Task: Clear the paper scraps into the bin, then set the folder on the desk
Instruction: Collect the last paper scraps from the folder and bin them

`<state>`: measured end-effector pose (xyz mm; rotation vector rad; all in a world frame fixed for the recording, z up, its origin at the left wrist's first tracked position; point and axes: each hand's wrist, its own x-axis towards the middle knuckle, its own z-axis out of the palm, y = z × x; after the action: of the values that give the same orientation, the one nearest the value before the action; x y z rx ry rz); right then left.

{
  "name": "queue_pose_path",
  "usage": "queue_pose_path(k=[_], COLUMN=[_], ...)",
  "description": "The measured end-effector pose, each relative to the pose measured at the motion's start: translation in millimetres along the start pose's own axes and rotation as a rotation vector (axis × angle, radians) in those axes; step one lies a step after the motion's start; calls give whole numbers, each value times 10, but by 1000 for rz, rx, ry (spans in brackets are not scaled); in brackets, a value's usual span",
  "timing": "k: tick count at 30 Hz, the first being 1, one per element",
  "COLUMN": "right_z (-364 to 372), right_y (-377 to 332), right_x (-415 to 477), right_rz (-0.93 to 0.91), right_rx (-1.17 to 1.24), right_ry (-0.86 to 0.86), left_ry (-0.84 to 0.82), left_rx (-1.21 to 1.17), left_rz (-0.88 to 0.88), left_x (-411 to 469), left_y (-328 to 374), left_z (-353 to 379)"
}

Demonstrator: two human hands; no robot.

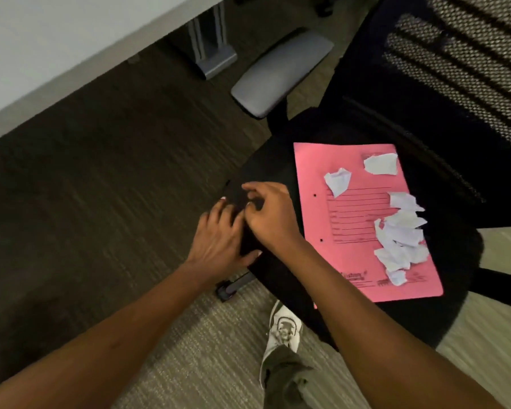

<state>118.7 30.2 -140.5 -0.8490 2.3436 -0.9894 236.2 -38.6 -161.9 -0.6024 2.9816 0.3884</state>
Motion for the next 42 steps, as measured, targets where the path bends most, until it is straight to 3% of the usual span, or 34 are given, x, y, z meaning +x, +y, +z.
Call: queue_pose_path(k=[11, 15, 19, 30, 33, 38, 40, 42], right_z=[-1332, -1628, -1885, -2021, -2079, -2359, -2448, -2479], right_y=[1068, 1330, 1561, 2011, 2036, 2032, 2058, 2105], right_x=[567, 719, 829, 931, 932, 785, 632, 455], right_rz=[104, 178, 267, 142, 123, 259, 286, 251], right_rx=[-102, -286, -560, -760, -720, -378, -362, -426], right_ry=[87, 97, -57, -100, -123, -63, -65, -78], left_ry=[-57, -45, -86, -180, -189, -194, -234, -226], left_rx=[8, 31, 33, 103, 48, -173, -340, -324], left_rz=[97, 110, 49, 93, 123, 106, 27, 107], left_x=[1416, 1651, 1771, 1885, 1893, 1819, 1703, 1516], left_y=[1107, 1421, 1555, 1646, 1704, 1957, 2122, 2246], left_z=[165, 278, 314, 417, 443, 358, 236, 246])
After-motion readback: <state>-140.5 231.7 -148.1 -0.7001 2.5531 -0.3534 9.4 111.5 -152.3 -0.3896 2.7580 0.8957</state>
